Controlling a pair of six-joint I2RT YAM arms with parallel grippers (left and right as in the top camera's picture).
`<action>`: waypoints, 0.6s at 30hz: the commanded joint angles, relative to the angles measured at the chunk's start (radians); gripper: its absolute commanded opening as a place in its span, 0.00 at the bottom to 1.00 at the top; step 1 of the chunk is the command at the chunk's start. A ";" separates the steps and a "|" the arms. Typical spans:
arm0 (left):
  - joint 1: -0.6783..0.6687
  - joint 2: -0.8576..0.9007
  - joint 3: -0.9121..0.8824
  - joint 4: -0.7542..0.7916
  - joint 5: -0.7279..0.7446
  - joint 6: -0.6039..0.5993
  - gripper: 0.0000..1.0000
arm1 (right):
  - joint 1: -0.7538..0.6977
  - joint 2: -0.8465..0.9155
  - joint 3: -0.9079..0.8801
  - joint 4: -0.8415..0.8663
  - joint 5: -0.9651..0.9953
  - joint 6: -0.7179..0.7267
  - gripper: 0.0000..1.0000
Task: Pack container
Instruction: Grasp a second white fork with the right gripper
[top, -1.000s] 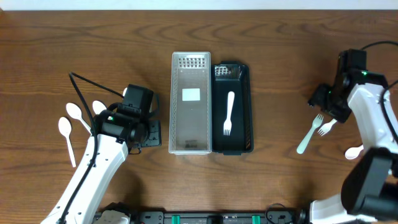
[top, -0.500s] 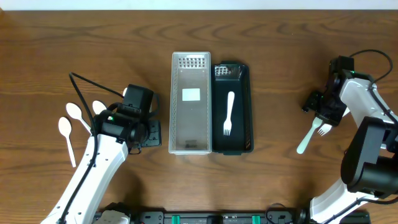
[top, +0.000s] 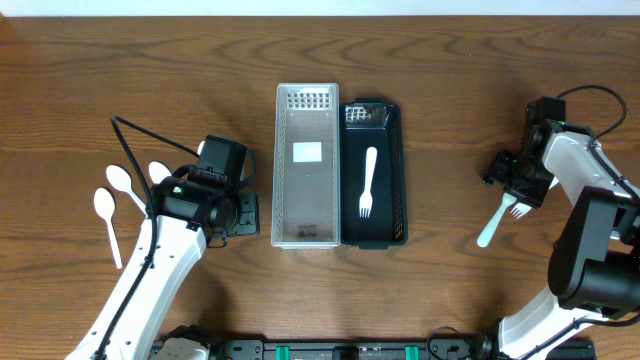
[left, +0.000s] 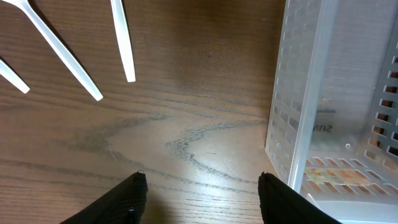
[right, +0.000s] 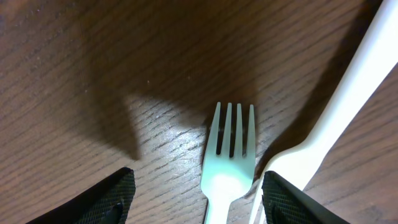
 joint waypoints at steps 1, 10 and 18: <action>0.005 -0.011 0.023 -0.006 -0.015 0.002 0.60 | -0.009 0.010 -0.008 0.011 -0.003 -0.011 0.69; 0.005 -0.011 0.023 -0.006 -0.015 0.002 0.60 | -0.009 0.052 -0.014 0.023 -0.004 -0.011 0.69; 0.005 -0.011 0.023 -0.005 -0.015 0.002 0.60 | -0.009 0.066 -0.015 0.026 -0.003 -0.011 0.68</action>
